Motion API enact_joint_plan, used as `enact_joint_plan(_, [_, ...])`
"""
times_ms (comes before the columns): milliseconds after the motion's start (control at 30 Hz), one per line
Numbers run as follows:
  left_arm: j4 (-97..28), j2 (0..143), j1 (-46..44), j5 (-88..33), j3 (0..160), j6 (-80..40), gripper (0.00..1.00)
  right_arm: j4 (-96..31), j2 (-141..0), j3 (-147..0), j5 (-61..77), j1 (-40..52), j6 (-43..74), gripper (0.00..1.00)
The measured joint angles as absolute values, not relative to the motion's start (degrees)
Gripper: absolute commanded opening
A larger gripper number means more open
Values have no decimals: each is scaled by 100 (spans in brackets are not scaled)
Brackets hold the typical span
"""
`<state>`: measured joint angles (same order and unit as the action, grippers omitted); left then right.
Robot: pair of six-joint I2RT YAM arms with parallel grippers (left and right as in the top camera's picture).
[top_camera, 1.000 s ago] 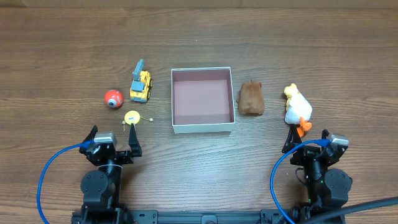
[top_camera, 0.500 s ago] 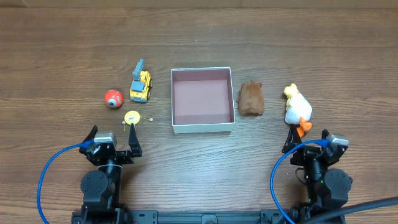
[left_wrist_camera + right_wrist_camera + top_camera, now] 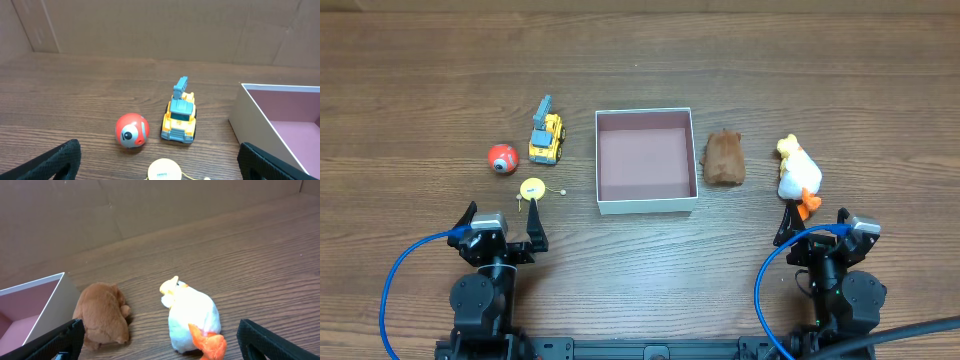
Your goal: Pack container
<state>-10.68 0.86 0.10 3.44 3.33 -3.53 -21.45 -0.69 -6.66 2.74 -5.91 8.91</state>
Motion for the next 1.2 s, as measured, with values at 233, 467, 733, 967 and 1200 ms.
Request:
enact_joint_plan(233, [-1068,86,10,344,333,-353,100,-2147,-69,-666,294,-591,1035,100])
enact_joint_plan(467, [-1114,89,10,12,333,-440,100,-2370,-82,-716,716,-591,1409,100])
enact_joint_plan(733, [-1789,1118,10,-220,974,-556,100,-3710,-1752,-2250,904,-593,1584,100])
enact_joint_plan(967, [-2331,3575,12,-242,3238,-587,100,-4445,-4775,-4882,1028,-593,1669,100])
enact_joint_plan(1200, [-3352,6226,204,-416,5408,-589,100,-6532,-7697,-8246,1052,-395,1125,100])
